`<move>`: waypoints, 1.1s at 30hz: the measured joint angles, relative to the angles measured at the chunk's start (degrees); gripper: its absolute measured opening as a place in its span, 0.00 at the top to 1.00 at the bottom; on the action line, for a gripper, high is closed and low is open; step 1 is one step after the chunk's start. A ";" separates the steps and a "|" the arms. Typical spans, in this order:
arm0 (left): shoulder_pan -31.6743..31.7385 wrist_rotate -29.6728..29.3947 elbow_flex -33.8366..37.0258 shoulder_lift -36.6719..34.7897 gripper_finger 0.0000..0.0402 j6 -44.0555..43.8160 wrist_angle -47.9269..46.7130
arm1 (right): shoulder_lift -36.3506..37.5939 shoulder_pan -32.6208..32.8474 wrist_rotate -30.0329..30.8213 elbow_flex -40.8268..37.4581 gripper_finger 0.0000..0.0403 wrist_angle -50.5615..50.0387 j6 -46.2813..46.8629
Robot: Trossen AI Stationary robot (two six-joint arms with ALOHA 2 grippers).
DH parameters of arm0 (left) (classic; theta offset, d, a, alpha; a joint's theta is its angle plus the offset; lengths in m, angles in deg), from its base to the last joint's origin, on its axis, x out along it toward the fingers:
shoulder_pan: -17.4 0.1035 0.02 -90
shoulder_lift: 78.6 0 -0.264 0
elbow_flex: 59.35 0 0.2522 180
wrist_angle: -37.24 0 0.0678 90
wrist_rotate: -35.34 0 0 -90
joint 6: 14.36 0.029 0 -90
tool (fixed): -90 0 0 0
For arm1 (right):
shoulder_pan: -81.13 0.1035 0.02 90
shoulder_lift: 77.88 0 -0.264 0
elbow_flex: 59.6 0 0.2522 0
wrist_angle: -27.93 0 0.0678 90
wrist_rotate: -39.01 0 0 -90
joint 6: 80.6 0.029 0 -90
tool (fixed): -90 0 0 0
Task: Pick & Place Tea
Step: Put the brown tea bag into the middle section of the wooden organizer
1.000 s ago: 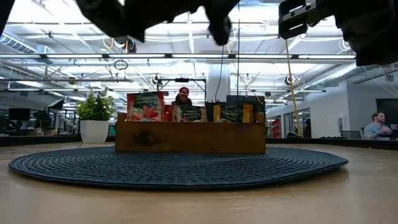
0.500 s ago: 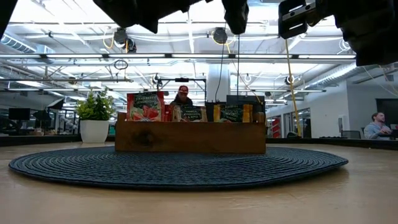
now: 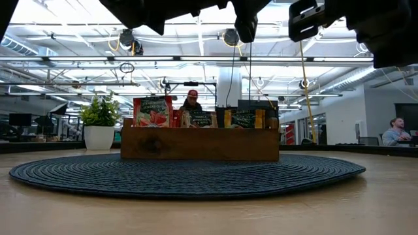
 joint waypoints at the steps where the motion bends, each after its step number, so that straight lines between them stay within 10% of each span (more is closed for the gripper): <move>1: -0.16 -0.02 0.00 0.00 0.47 0.02 -0.08 | 0.00 -0.01 0.44 0.00 0.99 -0.11 -0.10; 25: -0.14 -0.46 0.02 -0.02 0.47 2.83 -1.40 | 0.00 -0.79 4.98 -0.01 0.99 -0.72 0.92; 33: -0.14 1.73 0.07 -0.04 0.80 5.98 -1.73 | 0.00 -0.74 4.76 -0.02 0.99 -0.92 0.94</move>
